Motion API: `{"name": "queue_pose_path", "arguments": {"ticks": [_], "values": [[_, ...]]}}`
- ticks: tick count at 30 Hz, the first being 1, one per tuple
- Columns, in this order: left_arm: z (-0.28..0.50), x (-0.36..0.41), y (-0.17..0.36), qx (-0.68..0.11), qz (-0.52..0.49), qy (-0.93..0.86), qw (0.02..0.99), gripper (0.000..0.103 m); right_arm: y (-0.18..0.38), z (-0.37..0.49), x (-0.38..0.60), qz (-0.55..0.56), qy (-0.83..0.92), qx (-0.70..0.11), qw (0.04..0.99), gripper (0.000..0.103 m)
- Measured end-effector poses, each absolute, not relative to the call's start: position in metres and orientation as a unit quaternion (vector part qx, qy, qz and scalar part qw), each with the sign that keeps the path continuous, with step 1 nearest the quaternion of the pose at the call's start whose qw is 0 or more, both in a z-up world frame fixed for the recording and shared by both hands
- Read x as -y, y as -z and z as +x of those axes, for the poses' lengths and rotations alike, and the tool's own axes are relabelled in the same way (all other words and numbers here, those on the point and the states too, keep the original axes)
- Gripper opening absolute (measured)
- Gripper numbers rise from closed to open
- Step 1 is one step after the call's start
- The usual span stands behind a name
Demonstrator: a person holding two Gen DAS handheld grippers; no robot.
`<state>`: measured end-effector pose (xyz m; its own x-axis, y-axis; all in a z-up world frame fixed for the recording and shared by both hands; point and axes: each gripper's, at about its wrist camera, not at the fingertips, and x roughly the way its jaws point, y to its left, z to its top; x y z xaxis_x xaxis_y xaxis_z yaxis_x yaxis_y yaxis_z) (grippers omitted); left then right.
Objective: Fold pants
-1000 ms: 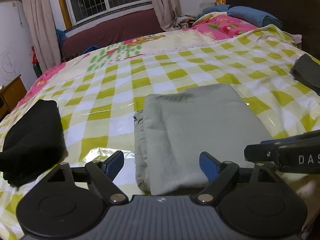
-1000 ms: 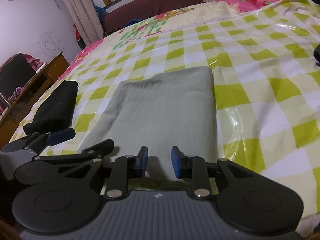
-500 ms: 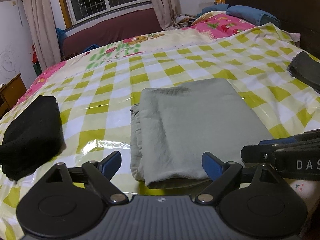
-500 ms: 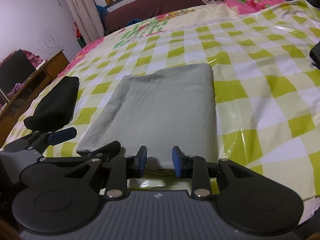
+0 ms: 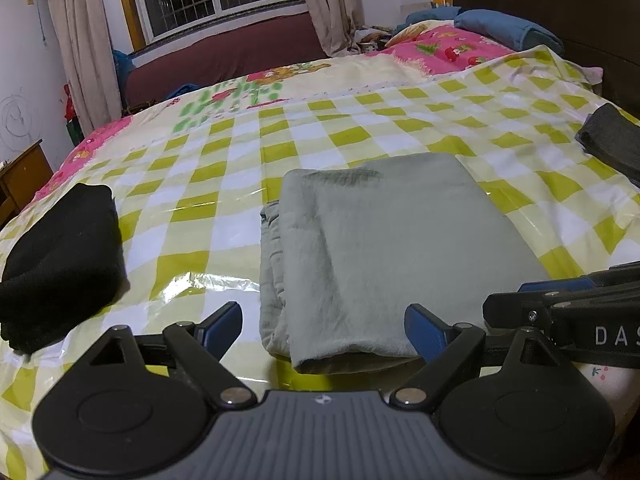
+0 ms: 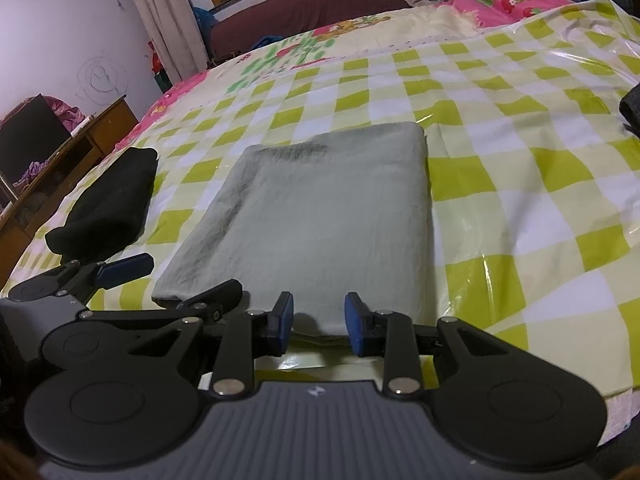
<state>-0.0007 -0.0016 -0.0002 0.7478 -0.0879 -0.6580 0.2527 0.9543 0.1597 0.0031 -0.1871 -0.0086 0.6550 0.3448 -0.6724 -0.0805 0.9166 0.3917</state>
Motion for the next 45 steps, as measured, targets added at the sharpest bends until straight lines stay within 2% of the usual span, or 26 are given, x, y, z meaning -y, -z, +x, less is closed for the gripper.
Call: {"name": "queue_pose_path", "arguments": {"ticks": [45], "values": [[0.0003, 0.0006, 0.0028, -0.354, 0.114, 0.089, 0.924, 0.101, 0.0128, 0.0041, 0.1882, 0.166, -0.125, -0.406, 0.89, 0.031]]}}
